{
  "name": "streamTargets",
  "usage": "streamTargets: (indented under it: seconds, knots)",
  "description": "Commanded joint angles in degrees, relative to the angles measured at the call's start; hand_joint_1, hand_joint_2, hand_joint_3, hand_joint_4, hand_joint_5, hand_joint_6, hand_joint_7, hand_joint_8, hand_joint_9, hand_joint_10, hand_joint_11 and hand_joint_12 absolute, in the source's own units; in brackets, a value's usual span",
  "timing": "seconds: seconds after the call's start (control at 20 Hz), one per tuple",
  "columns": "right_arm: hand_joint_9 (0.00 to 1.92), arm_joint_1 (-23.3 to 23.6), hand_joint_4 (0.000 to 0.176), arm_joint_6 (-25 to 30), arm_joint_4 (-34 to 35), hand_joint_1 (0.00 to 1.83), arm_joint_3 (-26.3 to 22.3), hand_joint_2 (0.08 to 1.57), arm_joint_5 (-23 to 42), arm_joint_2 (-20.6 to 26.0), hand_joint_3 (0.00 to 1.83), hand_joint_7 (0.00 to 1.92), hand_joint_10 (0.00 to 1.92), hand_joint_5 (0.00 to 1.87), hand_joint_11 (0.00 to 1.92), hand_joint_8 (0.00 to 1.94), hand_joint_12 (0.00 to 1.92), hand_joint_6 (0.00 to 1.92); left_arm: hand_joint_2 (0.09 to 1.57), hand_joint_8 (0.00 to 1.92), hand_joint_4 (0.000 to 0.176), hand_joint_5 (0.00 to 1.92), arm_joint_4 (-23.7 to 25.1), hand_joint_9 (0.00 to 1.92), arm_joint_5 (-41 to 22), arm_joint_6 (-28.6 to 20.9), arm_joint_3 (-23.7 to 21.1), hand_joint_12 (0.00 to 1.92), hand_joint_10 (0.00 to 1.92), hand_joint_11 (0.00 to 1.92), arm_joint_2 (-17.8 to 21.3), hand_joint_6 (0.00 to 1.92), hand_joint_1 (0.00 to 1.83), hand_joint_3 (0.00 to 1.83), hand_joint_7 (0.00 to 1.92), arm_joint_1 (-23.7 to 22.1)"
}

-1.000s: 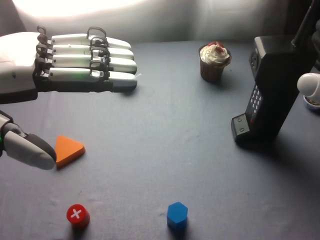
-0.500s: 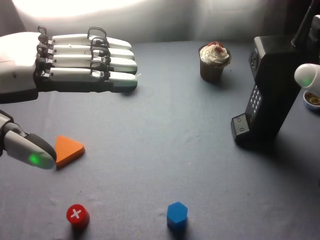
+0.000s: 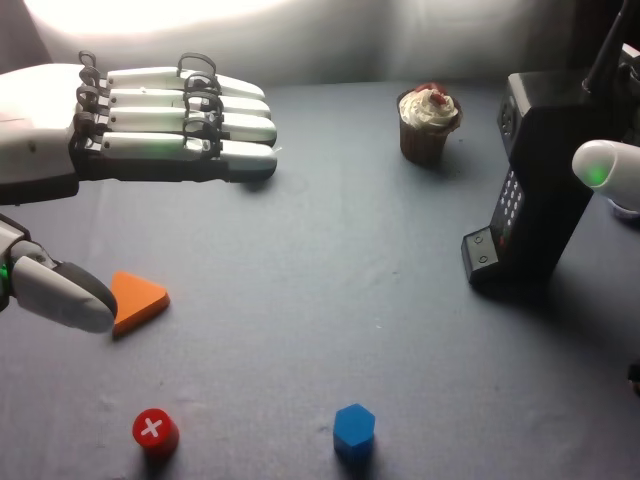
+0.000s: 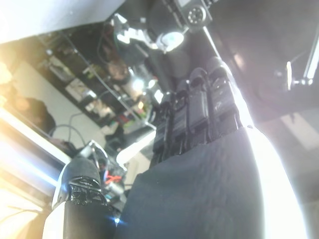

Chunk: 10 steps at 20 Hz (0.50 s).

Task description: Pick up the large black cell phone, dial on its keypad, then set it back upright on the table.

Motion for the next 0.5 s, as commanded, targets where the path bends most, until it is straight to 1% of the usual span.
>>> streamTargets:
  seconds: [0.0,0.2,0.25,0.3,0.35,0.45]
  knots:
    - [0.06,0.63,0.000,0.62,-1.06,0.94,0.42,1.02,6.98,0.36,0.00,0.04,0.01,0.05,0.00,0.01,0.34,0.01,1.10,0.00,0.000,0.13,-5.51,0.11,-4.56,-0.25,-0.06,0.23,0.00,0.00,0.00,0.00,0.00,0.00,0.12,-1.48]
    - [0.07,1.31,0.000,1.07,-1.46,0.90,1.99,1.03,6.18,-0.23,0.01,0.05,0.00,0.04,0.00,0.00,0.37,0.00,1.09,0.00,0.000,0.11,-5.63,0.10,-4.58,-0.31,0.09,0.23,0.00,0.00,-0.04,0.00,0.00,0.00,0.11,-1.49]
    - [0.08,1.64,0.000,1.20,-1.49,0.90,2.26,1.03,5.80,-0.27,0.00,0.07,0.01,0.05,0.00,0.01,0.41,0.01,1.09,0.00,0.000,0.11,-5.63,0.10,-4.59,-0.31,0.11,0.21,0.00,0.00,-0.04,0.00,0.00,0.00,0.11,-1.49]
    - [0.08,1.86,0.000,1.33,-1.52,0.90,2.43,1.03,5.58,-0.28,0.00,0.07,0.00,0.05,0.00,0.00,0.39,0.00,1.08,0.00,0.000,0.10,-5.64,0.10,-4.60,-0.32,0.14,0.22,0.00,0.00,-0.05,0.00,0.00,0.00,0.10,-1.50]
    - [0.07,2.34,0.000,1.43,-1.57,0.90,2.66,1.03,5.07,-0.31,0.00,0.07,0.01,0.07,0.00,0.00,0.32,0.01,1.07,0.00,0.000,0.11,-5.64,0.11,-4.60,-0.38,0.14,0.28,0.00,0.00,-0.05,0.00,0.00,0.00,0.11,-1.50]
    - [0.09,2.86,0.000,1.55,-1.86,0.92,2.81,1.05,4.65,-0.35,0.01,0.11,0.01,0.10,0.00,0.01,0.35,0.01,1.07,0.00,0.000,0.11,-5.68,0.12,-4.60,-0.44,0.14,0.31,0.00,0.00,-0.05,0.00,0.00,0.00,0.12,-1.51]
